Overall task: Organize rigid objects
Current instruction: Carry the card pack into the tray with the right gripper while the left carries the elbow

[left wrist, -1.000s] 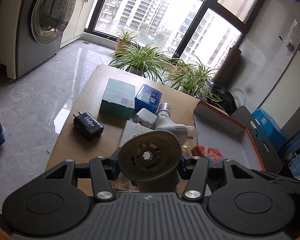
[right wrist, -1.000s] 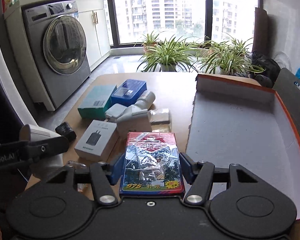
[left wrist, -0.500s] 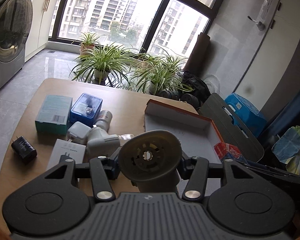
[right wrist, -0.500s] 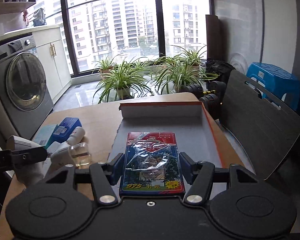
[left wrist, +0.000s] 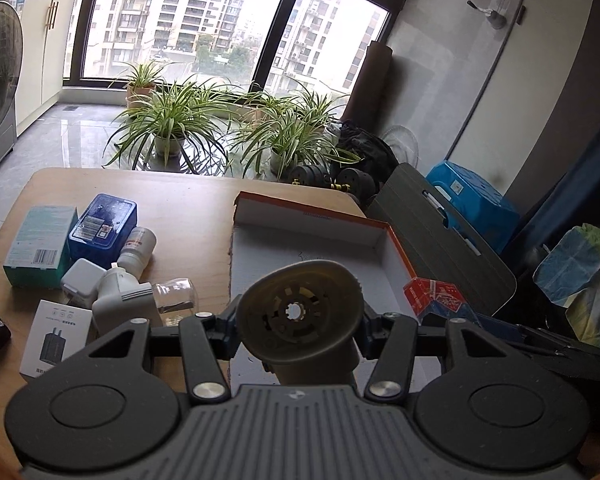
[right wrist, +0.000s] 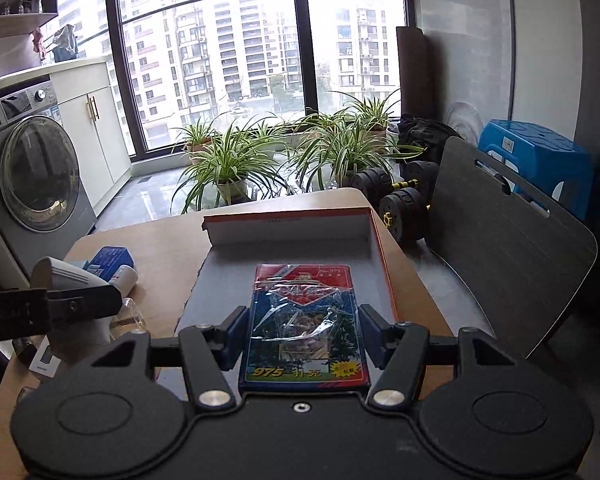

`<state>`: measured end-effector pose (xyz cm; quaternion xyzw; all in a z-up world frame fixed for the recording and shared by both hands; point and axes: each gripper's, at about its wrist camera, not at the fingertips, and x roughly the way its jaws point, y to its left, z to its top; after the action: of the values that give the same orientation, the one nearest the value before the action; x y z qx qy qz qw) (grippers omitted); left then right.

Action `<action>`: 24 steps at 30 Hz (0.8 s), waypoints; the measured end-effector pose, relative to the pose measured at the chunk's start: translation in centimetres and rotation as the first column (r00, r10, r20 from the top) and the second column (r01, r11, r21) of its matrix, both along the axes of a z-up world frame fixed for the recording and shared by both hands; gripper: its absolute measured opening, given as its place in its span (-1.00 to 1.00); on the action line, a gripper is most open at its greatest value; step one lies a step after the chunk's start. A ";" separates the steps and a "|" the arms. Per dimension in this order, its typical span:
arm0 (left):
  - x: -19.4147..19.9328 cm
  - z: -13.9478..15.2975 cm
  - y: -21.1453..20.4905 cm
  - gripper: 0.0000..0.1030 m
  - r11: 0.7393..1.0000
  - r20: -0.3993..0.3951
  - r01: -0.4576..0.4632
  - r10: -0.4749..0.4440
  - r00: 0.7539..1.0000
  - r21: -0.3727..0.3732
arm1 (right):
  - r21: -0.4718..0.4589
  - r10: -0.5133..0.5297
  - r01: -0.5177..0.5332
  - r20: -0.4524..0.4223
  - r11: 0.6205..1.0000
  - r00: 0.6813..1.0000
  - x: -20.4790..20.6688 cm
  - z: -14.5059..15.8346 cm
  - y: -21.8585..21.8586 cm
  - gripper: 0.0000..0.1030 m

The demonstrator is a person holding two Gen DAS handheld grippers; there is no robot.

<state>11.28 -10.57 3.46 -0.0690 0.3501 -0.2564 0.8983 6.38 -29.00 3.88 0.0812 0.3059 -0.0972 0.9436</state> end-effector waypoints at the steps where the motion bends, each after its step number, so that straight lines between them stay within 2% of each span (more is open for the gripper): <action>1: 0.1 0.0 -0.2 0.05 1.000 0.001 0.002 -0.002 1.000 0.003 | -0.003 0.003 -0.003 -0.002 1.000 1.000 0.1 0.0 -0.1 0.38; 24: 2.3 -0.1 -2.7 0.05 0.999 0.000 0.023 -0.023 1.000 0.046 | -0.017 0.024 -0.025 -0.024 1.000 0.999 3.1 -0.2 -0.6 0.38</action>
<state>13.60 -13.32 3.31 -0.0441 0.3565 -0.2583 0.8968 9.47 -29.64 3.67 0.0680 0.3173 -0.0892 0.9417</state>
